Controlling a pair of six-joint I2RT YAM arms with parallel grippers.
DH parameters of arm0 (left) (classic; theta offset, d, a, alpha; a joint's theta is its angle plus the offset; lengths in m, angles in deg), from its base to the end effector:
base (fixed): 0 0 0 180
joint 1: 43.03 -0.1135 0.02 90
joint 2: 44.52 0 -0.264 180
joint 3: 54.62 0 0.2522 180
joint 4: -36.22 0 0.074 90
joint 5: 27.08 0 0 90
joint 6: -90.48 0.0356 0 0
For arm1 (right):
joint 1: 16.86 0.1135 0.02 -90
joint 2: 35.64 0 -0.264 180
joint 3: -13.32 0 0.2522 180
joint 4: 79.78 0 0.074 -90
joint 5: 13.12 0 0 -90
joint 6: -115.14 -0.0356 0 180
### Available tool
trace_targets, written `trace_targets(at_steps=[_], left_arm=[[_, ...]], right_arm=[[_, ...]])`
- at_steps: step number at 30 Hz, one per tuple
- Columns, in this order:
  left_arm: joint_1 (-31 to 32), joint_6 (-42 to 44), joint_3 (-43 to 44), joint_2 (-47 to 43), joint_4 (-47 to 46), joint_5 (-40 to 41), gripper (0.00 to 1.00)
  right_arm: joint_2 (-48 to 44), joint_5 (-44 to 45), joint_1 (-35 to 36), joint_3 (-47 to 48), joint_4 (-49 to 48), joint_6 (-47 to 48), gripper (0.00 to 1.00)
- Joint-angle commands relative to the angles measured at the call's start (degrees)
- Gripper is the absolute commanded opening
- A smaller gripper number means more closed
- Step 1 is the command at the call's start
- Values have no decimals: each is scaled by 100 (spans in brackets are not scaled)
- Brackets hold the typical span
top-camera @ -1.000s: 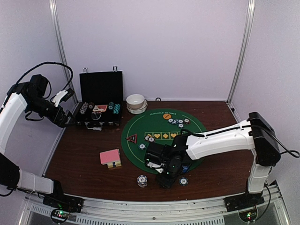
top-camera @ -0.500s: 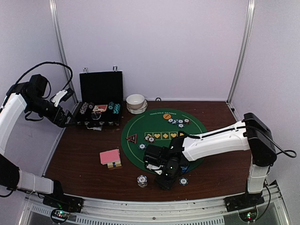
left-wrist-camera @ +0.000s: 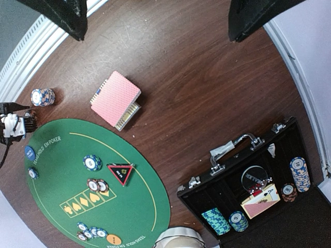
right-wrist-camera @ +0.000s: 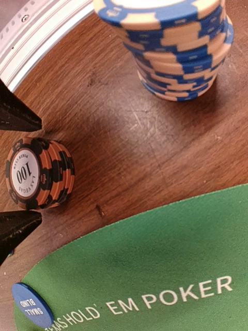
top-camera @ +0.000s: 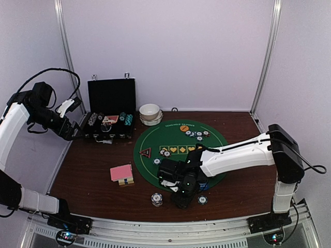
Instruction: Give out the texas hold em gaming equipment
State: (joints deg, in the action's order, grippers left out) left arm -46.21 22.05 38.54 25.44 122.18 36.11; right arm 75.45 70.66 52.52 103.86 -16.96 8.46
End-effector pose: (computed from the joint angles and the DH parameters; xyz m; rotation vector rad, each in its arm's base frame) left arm 0.2103 -0.0044 0.3668 0.5518 2.4889 -0.4603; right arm 0.1245 0.3418 0.1626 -1.3942 2.7926 0.2473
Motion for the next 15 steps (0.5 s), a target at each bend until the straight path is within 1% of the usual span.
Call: trace_targets(at_steps=[1,10,15], left_arm=[[-42,62,45,-60,30,-43,98],[-42,63,33,-78,23,-24,98],[-42,65,32,-65,29,-32,98]], right_arm=[[-179,15,-28,132,98,16,54],[-30,4,-25,55,25,-1,52],[-39,1,-28,65,7,-20,39]])
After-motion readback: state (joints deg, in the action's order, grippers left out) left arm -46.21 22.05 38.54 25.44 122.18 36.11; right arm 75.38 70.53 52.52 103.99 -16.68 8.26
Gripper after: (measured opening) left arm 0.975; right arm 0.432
